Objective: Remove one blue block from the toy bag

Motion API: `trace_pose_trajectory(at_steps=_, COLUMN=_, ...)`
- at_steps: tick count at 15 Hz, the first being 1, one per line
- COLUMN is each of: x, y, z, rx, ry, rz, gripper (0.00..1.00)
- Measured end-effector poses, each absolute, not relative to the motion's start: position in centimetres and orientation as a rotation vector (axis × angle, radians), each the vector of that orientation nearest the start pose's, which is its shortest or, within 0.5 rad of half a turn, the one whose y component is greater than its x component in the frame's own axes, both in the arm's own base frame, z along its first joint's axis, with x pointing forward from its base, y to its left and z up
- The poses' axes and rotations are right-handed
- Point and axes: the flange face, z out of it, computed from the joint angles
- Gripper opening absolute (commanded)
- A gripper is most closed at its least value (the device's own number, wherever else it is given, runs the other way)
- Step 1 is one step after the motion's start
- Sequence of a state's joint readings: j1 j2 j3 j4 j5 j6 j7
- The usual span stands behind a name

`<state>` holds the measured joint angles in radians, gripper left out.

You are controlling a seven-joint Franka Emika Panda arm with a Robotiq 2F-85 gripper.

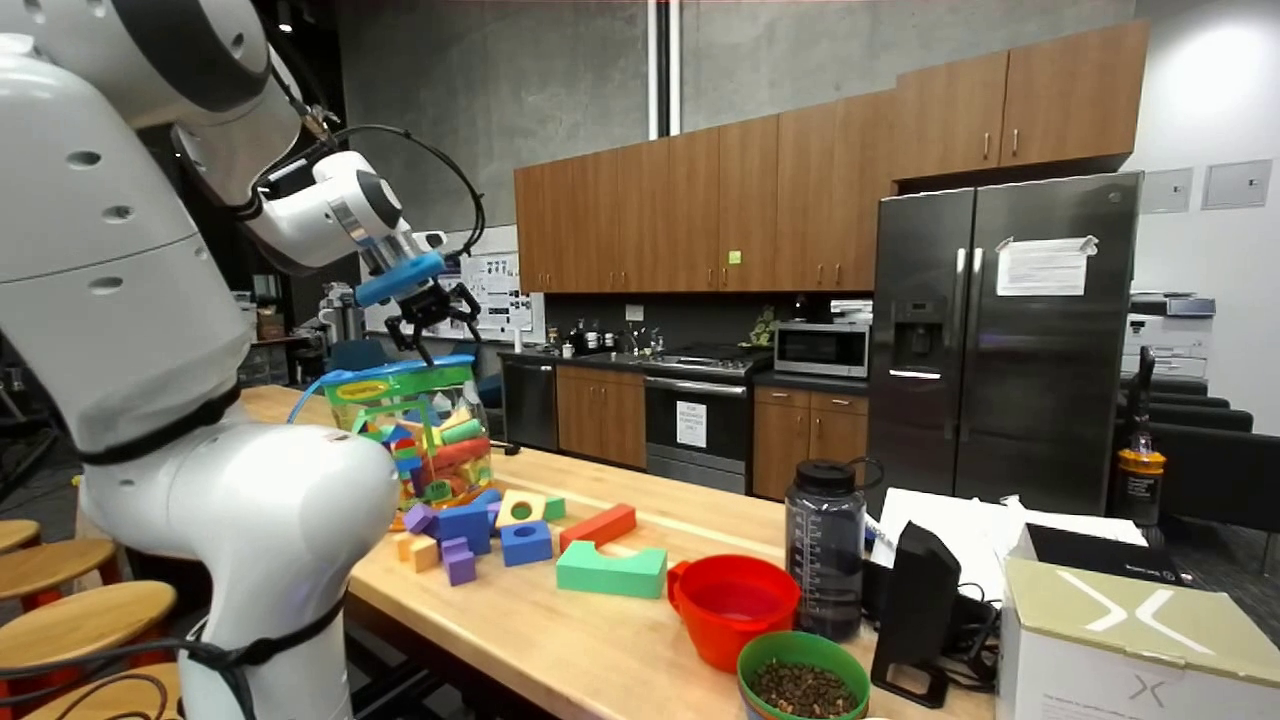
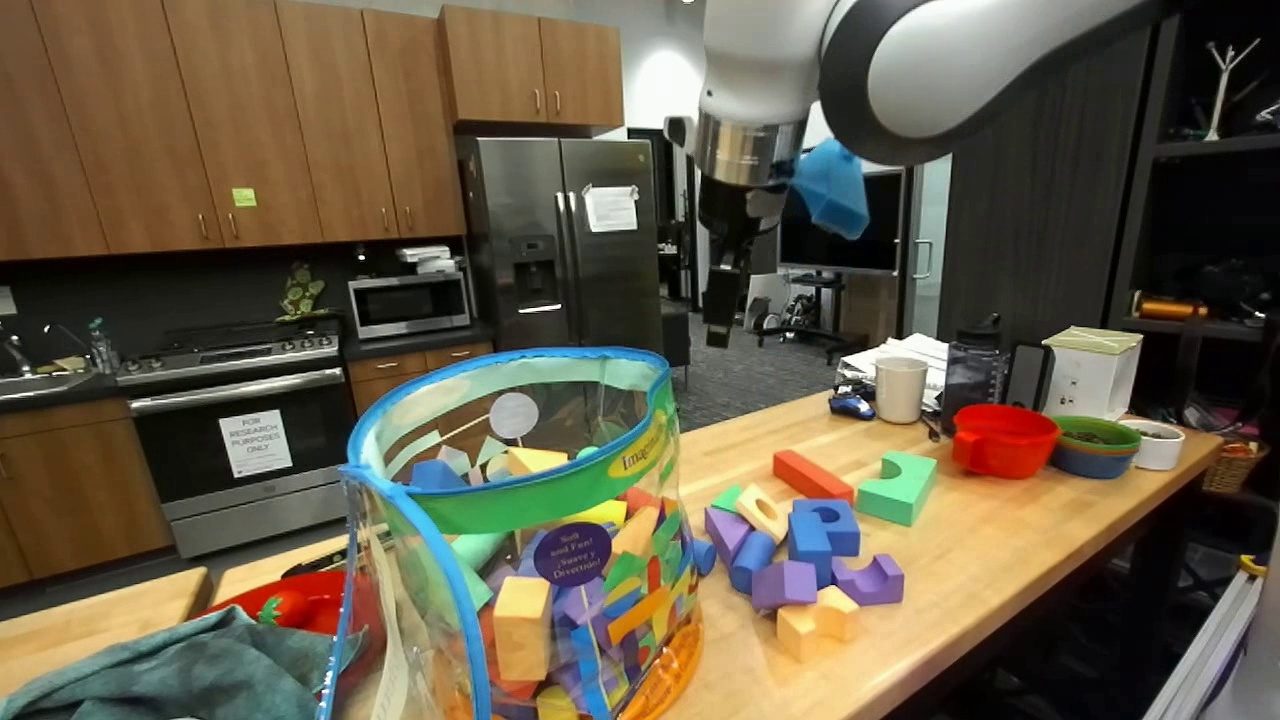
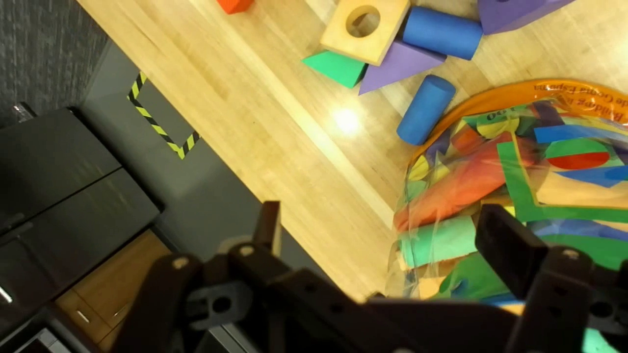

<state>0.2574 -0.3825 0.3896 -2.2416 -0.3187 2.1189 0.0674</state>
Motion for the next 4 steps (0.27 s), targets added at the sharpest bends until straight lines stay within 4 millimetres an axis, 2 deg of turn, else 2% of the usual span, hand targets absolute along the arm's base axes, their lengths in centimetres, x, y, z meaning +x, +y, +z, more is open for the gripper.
trace_pose_trajectory(at_steps=2, x=36.85, y=28.61, z=54.96, rx=-3.208, ry=-1.177, rz=-0.639, gripper=1.0)
trace_pose_trajectory(at_steps=4, x=36.78, y=28.64, z=55.16, rx=-3.208, ry=-1.176, rz=-0.643, gripper=1.0)
